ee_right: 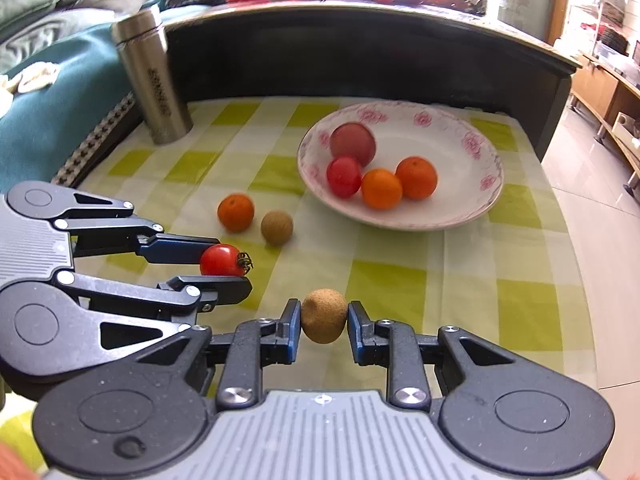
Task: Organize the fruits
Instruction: 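Carry the tomato and kiwi over the flowered plate, then lower both fruits into the plate and open both tools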
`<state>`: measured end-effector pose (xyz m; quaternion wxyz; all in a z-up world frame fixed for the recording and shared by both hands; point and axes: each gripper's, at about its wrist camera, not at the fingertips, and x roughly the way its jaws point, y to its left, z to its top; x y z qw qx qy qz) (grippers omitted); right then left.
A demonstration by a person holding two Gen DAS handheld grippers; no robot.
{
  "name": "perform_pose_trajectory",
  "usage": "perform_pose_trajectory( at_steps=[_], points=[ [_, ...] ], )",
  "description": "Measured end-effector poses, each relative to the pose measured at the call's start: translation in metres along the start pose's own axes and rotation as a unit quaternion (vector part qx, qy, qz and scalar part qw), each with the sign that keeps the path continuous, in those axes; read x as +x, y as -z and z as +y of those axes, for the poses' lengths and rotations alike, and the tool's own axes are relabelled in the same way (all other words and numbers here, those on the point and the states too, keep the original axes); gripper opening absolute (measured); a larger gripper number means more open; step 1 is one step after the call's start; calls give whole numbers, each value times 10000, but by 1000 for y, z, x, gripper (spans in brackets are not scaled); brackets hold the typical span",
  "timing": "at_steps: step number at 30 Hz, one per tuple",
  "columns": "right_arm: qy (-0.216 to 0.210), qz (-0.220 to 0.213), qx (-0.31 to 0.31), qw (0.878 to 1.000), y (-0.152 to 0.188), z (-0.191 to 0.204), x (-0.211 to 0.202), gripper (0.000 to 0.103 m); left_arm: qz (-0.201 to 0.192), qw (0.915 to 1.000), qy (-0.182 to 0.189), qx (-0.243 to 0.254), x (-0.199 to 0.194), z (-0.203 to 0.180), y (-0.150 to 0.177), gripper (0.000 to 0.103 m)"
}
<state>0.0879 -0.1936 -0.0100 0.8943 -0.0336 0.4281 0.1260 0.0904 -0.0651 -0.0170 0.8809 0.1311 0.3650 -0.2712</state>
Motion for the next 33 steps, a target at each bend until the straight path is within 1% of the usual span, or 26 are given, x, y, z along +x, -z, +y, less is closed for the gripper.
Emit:
perform_pose_trajectory(
  at_steps=[5,9,16,21,27,33],
  points=[
    [51,-200,88,9997,-15,-7,-5,31,-175,9997,-129,-84,1,4,-19,36],
    [98,-347,172,9992,-28,-16,-6,31,-306,9993,-195,-57,4,6,-34,36],
    [233,-497,309,9980,-56,-34,5,31,-466,9983,-340,12,21,14,-65,35],
    [382,-599,449,9965,-75,-53,14,31,-589,9976,-370,37,36,15,-85,35],
    [494,-588,635,9950,-83,-73,30,31,-568,9971,-441,234,58,11,-100,35],
    [528,-578,706,9944,-88,-85,39,31,-536,9970,-479,284,72,11,-109,35]
  ],
)
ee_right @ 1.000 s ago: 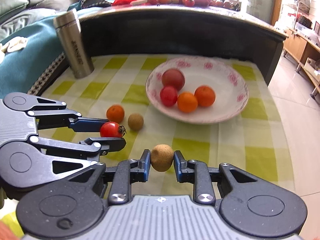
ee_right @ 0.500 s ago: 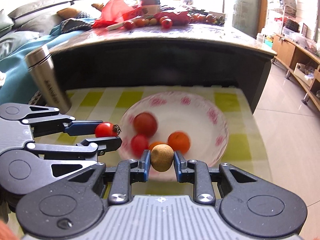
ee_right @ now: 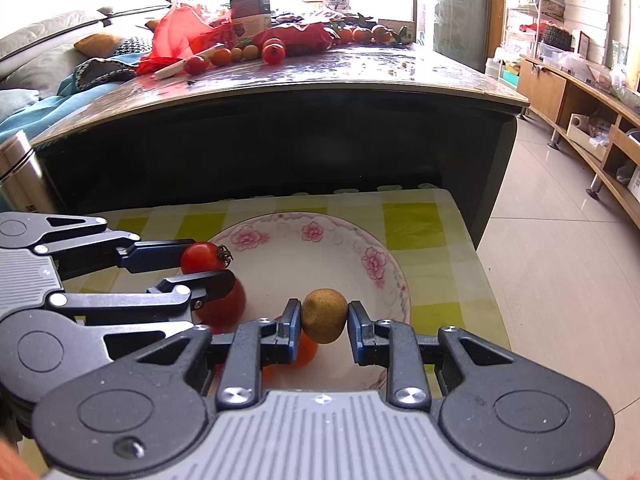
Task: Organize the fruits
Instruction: 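Lower both fruits into the plate and open both tools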
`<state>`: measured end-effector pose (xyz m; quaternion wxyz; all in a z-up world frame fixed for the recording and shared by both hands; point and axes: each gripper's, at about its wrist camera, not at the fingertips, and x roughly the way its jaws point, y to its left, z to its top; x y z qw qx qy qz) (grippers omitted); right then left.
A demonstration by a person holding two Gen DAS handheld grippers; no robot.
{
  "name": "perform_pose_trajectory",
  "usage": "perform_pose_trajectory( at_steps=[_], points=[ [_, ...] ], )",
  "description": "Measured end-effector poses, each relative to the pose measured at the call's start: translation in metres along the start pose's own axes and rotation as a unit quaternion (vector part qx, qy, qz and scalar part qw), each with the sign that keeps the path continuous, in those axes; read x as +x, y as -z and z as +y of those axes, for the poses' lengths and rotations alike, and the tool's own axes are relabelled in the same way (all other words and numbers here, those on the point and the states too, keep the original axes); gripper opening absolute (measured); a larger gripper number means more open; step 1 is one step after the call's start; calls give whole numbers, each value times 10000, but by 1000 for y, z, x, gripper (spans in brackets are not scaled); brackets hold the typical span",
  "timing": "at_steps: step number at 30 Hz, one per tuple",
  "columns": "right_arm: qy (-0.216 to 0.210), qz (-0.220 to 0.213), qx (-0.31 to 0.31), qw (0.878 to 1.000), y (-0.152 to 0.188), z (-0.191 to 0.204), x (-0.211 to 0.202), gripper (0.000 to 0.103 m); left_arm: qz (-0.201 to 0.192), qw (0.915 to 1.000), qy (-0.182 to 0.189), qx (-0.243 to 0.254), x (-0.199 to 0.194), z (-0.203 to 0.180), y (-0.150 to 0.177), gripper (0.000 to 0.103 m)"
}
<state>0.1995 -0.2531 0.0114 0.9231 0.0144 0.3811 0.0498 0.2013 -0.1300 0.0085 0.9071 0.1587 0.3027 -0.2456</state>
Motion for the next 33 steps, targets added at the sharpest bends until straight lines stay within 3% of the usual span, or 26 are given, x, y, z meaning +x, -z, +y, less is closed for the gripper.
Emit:
perform_pose_trajectory(
  at_steps=[18,33],
  points=[
    [-130,116,162,9997,-6,-10,24,32,190,9998,-47,21,22,5,-6,36],
    [-228,25,249,9994,-8,-9,18,32,97,9999,-129,7,12,9,-9,42]
  ],
)
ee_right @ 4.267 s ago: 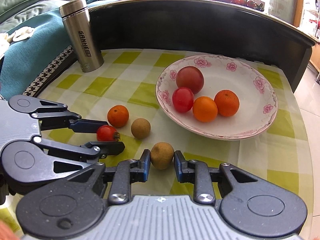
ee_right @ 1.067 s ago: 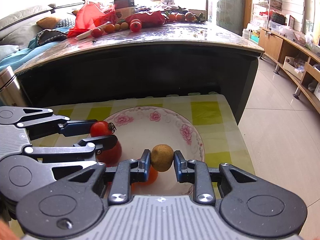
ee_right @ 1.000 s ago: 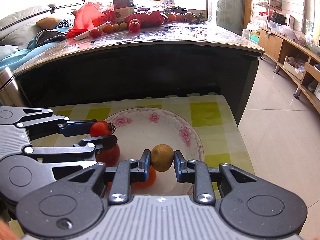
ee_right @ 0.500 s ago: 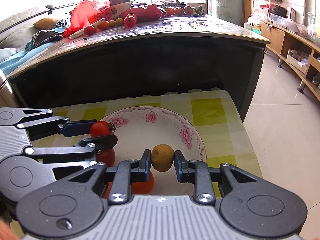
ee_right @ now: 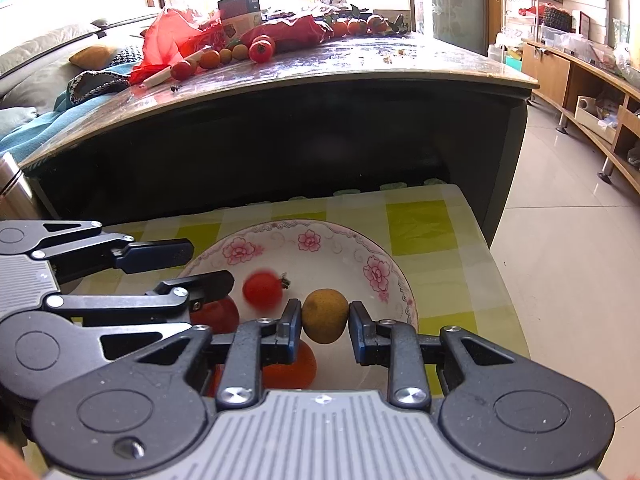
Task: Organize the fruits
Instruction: 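Lower both fruits into the plate and open both tools, then move both tools back to the cloth toward the tangerine and kiwi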
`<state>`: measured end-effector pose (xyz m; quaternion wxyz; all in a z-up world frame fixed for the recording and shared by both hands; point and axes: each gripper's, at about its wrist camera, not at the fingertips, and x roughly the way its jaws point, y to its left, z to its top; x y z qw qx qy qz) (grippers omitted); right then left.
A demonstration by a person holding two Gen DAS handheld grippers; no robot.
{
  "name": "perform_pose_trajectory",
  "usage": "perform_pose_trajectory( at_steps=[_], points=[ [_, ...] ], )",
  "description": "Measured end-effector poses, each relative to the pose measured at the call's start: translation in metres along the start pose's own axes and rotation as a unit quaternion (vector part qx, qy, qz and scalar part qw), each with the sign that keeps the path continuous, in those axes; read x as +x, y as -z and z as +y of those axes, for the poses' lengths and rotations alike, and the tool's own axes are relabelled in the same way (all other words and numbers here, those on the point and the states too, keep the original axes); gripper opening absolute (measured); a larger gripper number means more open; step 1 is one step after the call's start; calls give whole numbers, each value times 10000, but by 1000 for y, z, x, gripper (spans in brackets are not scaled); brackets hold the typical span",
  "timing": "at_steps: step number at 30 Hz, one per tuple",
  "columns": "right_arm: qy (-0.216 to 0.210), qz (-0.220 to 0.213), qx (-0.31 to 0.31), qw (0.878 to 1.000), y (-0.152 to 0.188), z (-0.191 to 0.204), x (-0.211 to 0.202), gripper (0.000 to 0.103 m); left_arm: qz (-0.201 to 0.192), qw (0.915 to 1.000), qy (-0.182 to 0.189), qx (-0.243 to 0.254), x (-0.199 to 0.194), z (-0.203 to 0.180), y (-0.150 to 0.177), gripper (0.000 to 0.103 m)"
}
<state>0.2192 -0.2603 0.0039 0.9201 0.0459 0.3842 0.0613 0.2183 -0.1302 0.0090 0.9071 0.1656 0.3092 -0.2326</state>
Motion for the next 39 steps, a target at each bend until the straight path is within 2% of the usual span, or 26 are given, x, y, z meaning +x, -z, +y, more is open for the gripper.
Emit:
perform_pose_trajectory(
  at_steps=[6,21,39],
  points=[
    [-43,-65,-36,10000,1,5,-6,34,-54,10000,-20,-63,-13,3,2,47],
    [-84,-306,-389,9987,12,44,-50,34,-178,9994,21,-288,-66,10,24,47],
    [-333,-213,-543,9977,45,85,-86,34,-64,9997,-107,-202,-119,12,58,47]
  ],
)
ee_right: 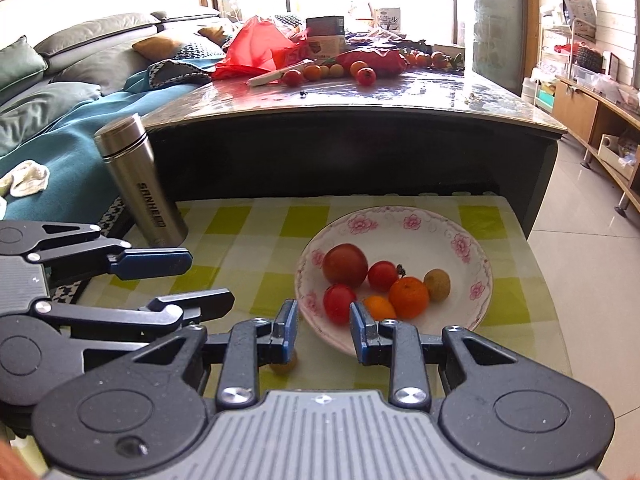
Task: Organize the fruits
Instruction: 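Move both tools back to the cloth toward the tangerine and kiwi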
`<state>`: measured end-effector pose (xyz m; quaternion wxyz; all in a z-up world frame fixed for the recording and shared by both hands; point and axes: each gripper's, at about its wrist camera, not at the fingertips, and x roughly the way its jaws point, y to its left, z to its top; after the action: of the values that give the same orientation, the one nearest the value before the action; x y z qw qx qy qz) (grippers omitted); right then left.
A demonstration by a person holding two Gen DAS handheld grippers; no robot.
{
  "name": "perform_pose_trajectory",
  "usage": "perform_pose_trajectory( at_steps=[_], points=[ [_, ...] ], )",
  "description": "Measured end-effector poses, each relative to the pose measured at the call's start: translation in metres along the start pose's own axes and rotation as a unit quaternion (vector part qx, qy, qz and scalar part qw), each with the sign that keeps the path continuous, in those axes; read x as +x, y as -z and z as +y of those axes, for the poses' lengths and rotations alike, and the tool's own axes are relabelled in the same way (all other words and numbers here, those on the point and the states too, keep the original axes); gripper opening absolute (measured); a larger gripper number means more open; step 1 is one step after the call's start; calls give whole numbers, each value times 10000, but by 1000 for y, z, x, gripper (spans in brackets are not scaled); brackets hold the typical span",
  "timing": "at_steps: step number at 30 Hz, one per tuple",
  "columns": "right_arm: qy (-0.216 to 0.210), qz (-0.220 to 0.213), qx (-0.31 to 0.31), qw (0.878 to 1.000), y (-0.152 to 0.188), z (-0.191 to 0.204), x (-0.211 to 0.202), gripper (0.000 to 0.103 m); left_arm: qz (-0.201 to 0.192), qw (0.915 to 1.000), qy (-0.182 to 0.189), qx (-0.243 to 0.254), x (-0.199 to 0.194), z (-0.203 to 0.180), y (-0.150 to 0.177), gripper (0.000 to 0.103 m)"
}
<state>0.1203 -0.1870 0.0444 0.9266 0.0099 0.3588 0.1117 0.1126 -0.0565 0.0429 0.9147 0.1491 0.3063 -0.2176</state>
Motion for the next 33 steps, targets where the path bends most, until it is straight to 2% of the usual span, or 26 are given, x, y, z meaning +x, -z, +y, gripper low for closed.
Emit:
perform_pose_trajectory(
  at_steps=[7,12,15,19,29,33],
  points=[
    [-149,170,-140,9996,18,14,2,34,173,9998,55,80,-4,0,20,47],
    [-207,450,-424,9979,33,23,19,34,440,9989,174,69,6,3,41,50],
    [-290,502,-547,9968,38,26,29,34,487,9985,217,136,8,7,48,54],
    [-360,580,-557,9961,40,26,46,34,590,9978,249,148,13,14,56,54],
    [-456,671,-612,9948,39,27,81,34,735,9969,288,80,29,21,62,54],
    [-431,661,-618,9950,39,26,82,30,771,9966,281,68,40,20,62,54]
  ],
)
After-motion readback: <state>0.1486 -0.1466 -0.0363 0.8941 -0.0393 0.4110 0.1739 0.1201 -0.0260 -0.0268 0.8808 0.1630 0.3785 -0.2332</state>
